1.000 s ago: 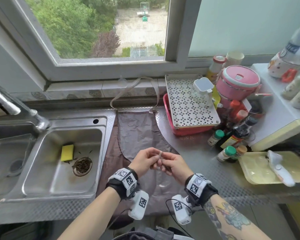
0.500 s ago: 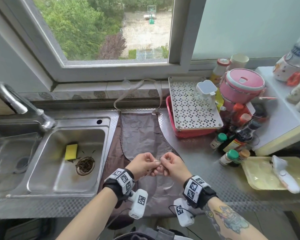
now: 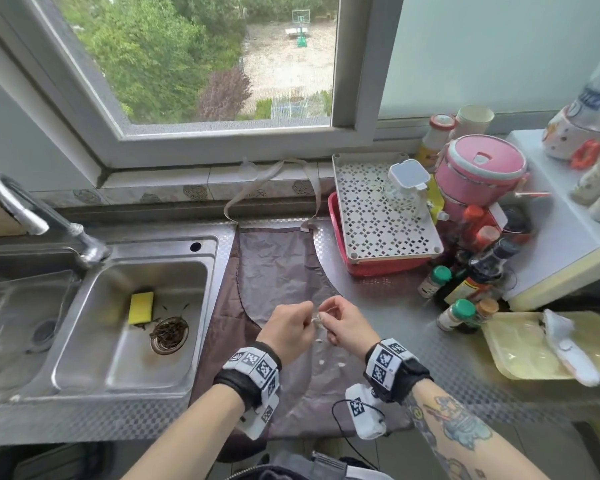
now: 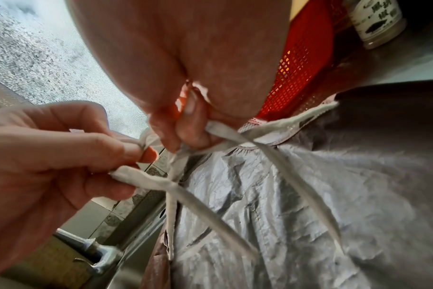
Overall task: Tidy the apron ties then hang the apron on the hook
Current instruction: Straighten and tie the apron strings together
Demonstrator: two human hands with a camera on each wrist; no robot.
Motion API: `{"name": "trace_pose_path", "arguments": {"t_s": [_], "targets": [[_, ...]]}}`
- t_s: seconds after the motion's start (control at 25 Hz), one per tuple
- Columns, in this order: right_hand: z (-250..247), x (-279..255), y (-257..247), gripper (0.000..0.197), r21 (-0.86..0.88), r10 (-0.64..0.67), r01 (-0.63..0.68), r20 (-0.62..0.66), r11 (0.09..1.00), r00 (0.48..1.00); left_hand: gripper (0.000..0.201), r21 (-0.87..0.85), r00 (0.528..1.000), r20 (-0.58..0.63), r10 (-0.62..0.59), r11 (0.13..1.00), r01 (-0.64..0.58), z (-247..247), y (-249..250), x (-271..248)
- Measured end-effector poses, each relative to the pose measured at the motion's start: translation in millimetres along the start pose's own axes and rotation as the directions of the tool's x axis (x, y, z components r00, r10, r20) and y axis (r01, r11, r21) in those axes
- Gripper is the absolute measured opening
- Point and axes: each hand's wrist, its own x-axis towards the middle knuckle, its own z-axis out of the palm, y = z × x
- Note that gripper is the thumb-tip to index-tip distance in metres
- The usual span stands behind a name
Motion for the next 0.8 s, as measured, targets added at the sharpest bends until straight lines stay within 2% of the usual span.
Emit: {"name": "trace_pose_path", "arguments": {"t_s": [0.12,0.24,0.28,0.32,0.36,0.44,0.48,0.56,0.6,0.64,0.68,0.72,0.76,0.8], "targets": [[0.1,-5.5,-7.9,0.022,0.131,0.051,-0.058,0.053,0.990,0.997,0.027,-0.114,0.977,0.009,-0.211,0.971,0.210,0.2,-2.0,8.6],[-1.7,-7.0,-7.1,0.022,0.095,0.007,-0.014,0.064,0.995,0.998,0.028,-0.129,0.971,0.014,-0.238,0.963,0.238,3.1,-5.8,12.1],[-1.5,-6.8,-7.6,0.022,0.091,0.012,-0.018,0.058,0.996,0.998,0.026,-0.138,0.980,-0.003,-0.198,0.971,0.196,4.4,-5.7,10.8],[-0.7,-5.8,-7.8,0.024,0.106,0.043,-0.048,0.047,0.993,0.998,0.022,-0.140,0.993,-0.030,-0.110,0.985,0.105,6.7,-6.6,8.9],[-0.1,-4.5,-7.8,0.026,0.119,0.085,-0.090,0.040,0.989,0.996,0.017,-0.096,0.997,-0.072,0.030,0.995,-0.037,9.3,-8.9,7.0],[1.3,-4.2,-9.5,0.028,0.131,0.168,-0.174,0.056,0.976,0.984,0.011,0.122,0.955,-0.065,0.289,0.952,-0.280,10.6,-12.0,4.0],[1.7,-3.6,-9.0,0.026,0.132,0.191,-0.199,0.071,0.971,0.979,0.012,0.219,0.931,-0.034,0.365,0.911,-0.349,10.5,-13.5,3.6],[1.0,-1.7,-8.1,0.018,0.148,0.193,-0.204,0.082,0.968,0.978,0.012,0.276,0.922,-0.017,0.388,0.888,-0.368,10.5,-15.3,4.2],[-0.6,-0.6,-8.2,0.014,0.150,0.171,-0.180,0.068,0.972,0.983,0.012,0.248,0.946,-0.008,0.325,0.917,-0.313,8.9,-13.3,4.9],[-2.7,0.2,-8.9,0.012,0.123,0.124,-0.130,0.051,0.984,0.991,0.012,0.193,0.983,0.017,0.182,0.964,-0.182,6.0,-8.4,6.6],[-5.0,0.1,-9.2,0.016,0.055,0.053,-0.056,0.043,0.997,0.998,0.012,0.095,0.997,0.071,-0.009,0.995,0.002,2.8,-3.7,9.1],[-7.6,-0.5,-9.5,0.027,-0.068,-0.024,0.027,0.051,0.997,0.998,0.017,-0.063,0.968,0.151,-0.200,0.975,0.211,0.4,-1.2,12.6],[-9.8,-1.8,-10.1,0.038,-0.219,-0.082,0.095,0.071,0.971,0.994,0.025,-0.262,0.906,0.238,-0.349,0.875,0.406,-0.5,0.1,16.4],[-11.8,-3.5,-10.2,0.045,-0.343,-0.122,0.145,0.089,0.928,0.989,0.032,-0.442,0.836,0.327,-0.440,0.711,0.547,-1.8,2.0,19.3]]}}
